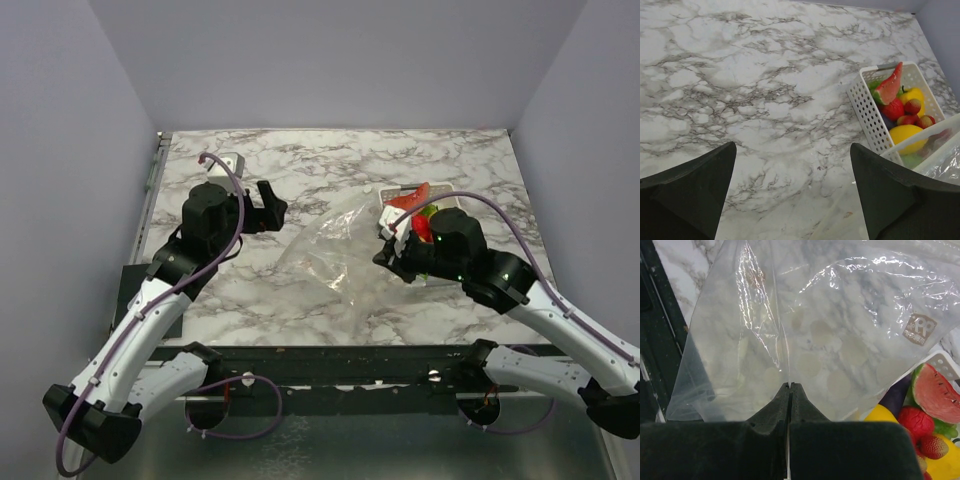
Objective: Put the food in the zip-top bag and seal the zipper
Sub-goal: Open the zipper of the food storage bag.
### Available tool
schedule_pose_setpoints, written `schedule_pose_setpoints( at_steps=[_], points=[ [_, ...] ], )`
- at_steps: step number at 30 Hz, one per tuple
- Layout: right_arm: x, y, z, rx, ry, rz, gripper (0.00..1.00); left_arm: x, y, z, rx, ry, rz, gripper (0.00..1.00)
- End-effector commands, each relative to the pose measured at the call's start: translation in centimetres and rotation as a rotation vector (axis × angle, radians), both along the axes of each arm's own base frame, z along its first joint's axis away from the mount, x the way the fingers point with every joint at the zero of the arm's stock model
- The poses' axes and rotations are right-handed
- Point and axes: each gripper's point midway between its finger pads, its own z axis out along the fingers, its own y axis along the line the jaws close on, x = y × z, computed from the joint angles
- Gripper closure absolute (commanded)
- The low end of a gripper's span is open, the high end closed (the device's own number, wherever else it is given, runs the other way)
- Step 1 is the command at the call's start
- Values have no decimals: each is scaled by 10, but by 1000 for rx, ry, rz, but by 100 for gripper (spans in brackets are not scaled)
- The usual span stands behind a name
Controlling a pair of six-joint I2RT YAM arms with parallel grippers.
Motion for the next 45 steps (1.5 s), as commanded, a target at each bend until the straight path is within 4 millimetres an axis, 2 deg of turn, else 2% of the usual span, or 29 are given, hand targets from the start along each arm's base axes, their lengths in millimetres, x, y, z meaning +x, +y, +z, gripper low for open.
schedule_pose_setpoints(
  at_steps=[1,6,14,25,29,33,40,45],
  points=[
    [-30,-9,9,-29,-18,141,99,-15,-31,-5,-77,48,-199,3],
    [-45,-19,15,-36,-57,205,99,-35,-46,-20,-129,110,-327,6],
    [-69,-24,23,-33,-57,305,99,-78,-63,-10,-191,95,-544,8],
    [-94,-33,44,-7,-108,415,99,-118,-76,-14,-279,144,-714,12],
    [-96,-35,52,4,-134,424,99,-133,-79,-11,-313,143,-785,13],
    [-98,-36,59,7,-141,432,99,-141,-78,-9,-321,131,-807,13],
    [-103,-40,57,-21,-122,456,99,-152,-77,-5,-342,130,-832,15],
    [-107,-42,55,-28,-119,468,99,-161,-77,9,-360,106,-862,16]
  ],
)
